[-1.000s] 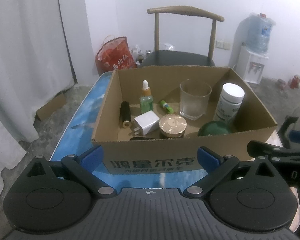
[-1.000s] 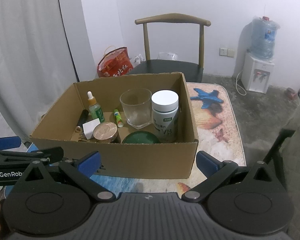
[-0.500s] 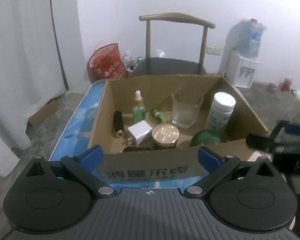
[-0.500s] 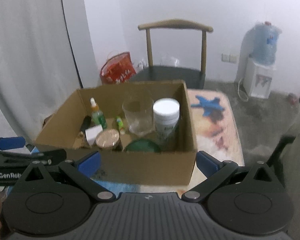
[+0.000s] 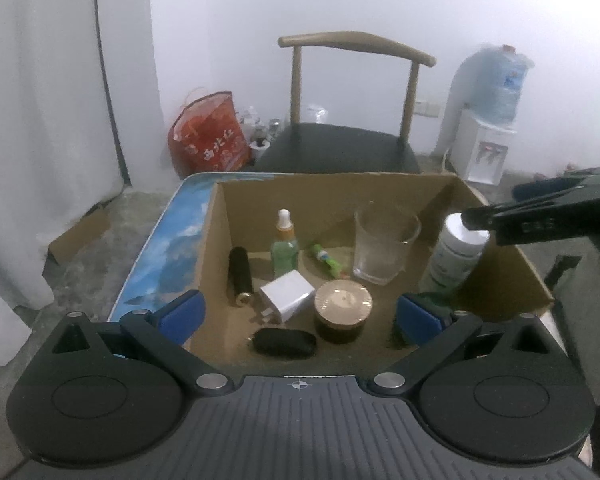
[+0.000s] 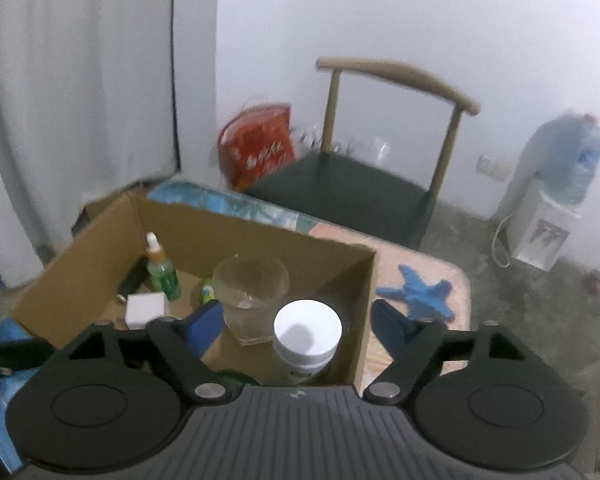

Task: Organize rigid objects
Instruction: 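Grasp the white bottle in the box with the right gripper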

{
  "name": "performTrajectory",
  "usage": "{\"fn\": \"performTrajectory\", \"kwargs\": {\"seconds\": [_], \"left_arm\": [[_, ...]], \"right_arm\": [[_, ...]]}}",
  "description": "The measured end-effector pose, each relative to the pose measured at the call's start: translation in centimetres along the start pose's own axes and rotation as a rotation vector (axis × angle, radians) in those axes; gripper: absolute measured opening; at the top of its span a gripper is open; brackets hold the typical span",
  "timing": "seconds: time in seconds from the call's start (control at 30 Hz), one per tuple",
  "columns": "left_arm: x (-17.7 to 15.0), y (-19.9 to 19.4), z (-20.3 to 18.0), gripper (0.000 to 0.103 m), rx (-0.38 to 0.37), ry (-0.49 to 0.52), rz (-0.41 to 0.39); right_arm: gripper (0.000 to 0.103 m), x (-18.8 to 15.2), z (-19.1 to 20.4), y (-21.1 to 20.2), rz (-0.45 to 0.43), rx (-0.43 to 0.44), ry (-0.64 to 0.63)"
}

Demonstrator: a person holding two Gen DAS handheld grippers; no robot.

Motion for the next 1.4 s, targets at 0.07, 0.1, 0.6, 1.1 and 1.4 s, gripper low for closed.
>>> {"fn": "performTrajectory", "kwargs": {"seconds": [0.07, 0.1, 0.6, 1.1, 1.4], "left_arm": [[0.1, 0.3, 0.4, 0.103, -0.001, -0.002, 0.004], [0.2, 0.4, 0.6, 0.103, -0.002, -0.002, 0.004], [0.4, 0.9, 1.2, 0.103, -0.002, 0.006, 0.009], [0.4, 1.1, 1.2, 0.103, -0.002, 0.016, 0.012], [0.4, 1.0, 1.1, 0.103, -0.005, 0.013, 0.01]], "right_arm": [[0.072, 0.1, -0.1, 1.9, 0.039, 0.003, -0.023], [0.072, 0.0, 0.0, 2.6, 0.057, 0.005, -0.04], [0.063, -1.7, 0.2, 8.3, 0.22, 0.045, -0.168], [0.056, -2.2, 0.2, 8.2, 0.272, 0.125, -0.163], [0.056, -2.6, 0.4, 8.0, 0.295, 0.107, -0.175]]}}
Point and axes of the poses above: each gripper's, at about its wrist camera, not at the fingertips, and y roughly the way its jaws point, z to its left, x to its top, the point moved 7 cm from there along y, roughly the way its jaws point, and after that the axes turned 1 degree about -y, right-handed, at the moved point
